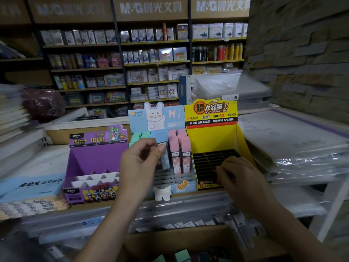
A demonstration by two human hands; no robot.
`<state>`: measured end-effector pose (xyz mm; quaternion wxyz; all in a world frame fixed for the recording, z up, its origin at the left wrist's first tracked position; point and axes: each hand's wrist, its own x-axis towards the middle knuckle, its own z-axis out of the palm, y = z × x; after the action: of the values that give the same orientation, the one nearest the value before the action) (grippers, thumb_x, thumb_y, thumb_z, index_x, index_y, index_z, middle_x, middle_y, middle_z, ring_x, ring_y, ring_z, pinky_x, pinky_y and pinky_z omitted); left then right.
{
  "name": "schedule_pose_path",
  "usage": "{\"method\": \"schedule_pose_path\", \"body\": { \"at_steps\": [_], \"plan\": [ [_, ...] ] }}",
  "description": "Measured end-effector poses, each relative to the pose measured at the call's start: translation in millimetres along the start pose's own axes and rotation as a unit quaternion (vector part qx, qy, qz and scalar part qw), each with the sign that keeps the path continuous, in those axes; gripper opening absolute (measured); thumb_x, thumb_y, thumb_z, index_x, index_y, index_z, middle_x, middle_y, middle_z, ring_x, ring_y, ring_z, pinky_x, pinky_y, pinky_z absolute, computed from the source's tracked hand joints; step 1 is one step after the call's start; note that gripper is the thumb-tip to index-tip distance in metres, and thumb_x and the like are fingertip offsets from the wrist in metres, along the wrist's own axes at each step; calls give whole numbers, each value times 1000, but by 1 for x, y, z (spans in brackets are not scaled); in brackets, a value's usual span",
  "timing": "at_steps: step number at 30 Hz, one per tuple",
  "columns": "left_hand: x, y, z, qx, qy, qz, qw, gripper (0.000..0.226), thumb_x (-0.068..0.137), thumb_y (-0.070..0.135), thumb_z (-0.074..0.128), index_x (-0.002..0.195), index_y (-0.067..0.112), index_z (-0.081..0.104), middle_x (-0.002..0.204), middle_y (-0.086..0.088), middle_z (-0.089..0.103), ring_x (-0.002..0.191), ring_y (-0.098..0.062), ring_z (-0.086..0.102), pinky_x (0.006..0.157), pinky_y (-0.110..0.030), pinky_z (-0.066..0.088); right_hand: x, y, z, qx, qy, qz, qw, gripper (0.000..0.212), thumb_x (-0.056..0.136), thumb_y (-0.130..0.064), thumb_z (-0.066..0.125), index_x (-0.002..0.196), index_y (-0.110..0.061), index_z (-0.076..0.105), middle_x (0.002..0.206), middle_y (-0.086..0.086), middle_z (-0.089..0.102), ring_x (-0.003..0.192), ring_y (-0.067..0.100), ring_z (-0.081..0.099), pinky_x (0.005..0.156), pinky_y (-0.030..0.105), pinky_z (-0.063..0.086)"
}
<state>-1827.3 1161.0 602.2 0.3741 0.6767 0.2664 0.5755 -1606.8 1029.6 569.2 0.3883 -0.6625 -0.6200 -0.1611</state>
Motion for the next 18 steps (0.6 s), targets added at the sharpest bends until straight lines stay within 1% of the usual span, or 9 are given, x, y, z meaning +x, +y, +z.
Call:
{"method": "schedule_pose_path", "body": {
  "at_steps": [4,7,9,11,13,15,18],
  "plan": [
    [11,8,-23,70,25,41,996,9,92,23,74,85,28,70,75,4,70,67,-21,67,62,-39,58,-1,-1,0,-5,-3,2,1000,24,95,-19,63,72,-15,66,75,-6,57,73,15,50,61,41,47],
    [17,12,-35,108,29,54,992,3,93,25,73,92,26,70,76,4,71,68,-19,68,62,-42,59,0,-3,0,-12,3,4,1000,25,94,-18,63,70,-14,64,74,-5,57,72,16,50,60,42,47],
    [18,13,-38,122,28,53,991,7,93,24,73,99,20,70,77,3,71,67,-17,69,60,-42,60,0,-3,1,-17,3,6,1000,25,94,-19,63,70,-14,64,74,-5,56,72,16,50,60,42,47],
    [18,13,-37,124,21,47,991,6,93,20,73,96,16,70,75,4,72,66,-13,71,62,-43,61,-1,-2,2,-20,0,8,1000,25,95,-20,62,70,-15,64,75,-5,56,72,17,50,60,42,47],
    [17,12,-32,130,13,42,991,6,93,18,74,90,16,69,73,4,73,67,-12,73,65,-44,62,-1,-2,2,-22,-1,7,1000,24,94,-20,62,71,-16,65,75,-6,56,73,17,50,60,43,47],
    [17,11,-25,142,6,38,989,8,92,17,75,86,17,69,71,5,74,68,-9,74,65,-41,64,-1,-3,3,-22,0,8,1000,23,94,-21,62,72,-16,66,76,-6,57,73,17,50,60,43,47],
    [22,13,-13,166,-9,43,985,10,92,14,75,84,13,69,67,3,72,61,-5,71,54,-26,61,-1,-2,2,-23,0,9,1000,23,94,-21,62,73,-14,67,77,-6,58,74,17,51,61,43,48]
  ]
}}
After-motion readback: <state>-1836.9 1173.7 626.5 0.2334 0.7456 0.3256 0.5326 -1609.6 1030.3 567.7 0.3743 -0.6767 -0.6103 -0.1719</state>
